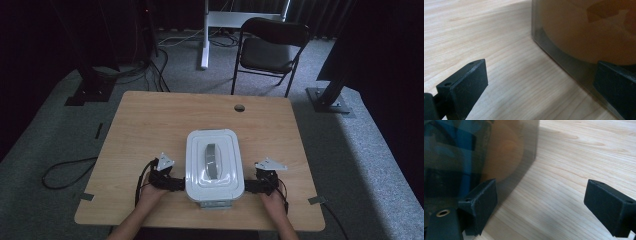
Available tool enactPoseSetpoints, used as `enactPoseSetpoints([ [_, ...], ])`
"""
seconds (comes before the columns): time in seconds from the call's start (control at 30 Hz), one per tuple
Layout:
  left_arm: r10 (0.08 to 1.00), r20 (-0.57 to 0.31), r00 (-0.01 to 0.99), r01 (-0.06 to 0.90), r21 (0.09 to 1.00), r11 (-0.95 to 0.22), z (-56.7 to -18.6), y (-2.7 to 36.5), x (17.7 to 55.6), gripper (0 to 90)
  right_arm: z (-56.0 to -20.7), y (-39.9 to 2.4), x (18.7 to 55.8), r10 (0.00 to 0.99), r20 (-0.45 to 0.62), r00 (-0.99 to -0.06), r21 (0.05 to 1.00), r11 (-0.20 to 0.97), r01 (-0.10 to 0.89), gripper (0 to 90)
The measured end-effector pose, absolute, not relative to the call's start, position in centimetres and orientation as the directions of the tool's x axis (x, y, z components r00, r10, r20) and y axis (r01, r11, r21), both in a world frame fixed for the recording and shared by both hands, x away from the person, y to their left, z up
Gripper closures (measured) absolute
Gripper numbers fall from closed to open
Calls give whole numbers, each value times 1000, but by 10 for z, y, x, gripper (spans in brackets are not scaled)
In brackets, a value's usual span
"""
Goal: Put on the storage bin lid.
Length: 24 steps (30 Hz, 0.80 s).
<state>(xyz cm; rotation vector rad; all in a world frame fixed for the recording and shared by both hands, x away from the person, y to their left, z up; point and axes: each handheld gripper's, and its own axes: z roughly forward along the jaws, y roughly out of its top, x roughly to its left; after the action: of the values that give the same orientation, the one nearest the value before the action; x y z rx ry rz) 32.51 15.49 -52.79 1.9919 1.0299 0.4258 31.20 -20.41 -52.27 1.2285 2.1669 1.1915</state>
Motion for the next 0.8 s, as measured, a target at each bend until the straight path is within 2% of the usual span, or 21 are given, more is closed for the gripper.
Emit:
enactPoseSetpoints([
  [0.23,799,-41,600,490,808,-328,-528,160,329,4,-522,-212,315,855,66,-515,830,239,504,111],
  [0.8,798,-48,601,457,840,-294,-522,179,335,5,-521,-219,325,889,65,-453,852,187,489,111],
])
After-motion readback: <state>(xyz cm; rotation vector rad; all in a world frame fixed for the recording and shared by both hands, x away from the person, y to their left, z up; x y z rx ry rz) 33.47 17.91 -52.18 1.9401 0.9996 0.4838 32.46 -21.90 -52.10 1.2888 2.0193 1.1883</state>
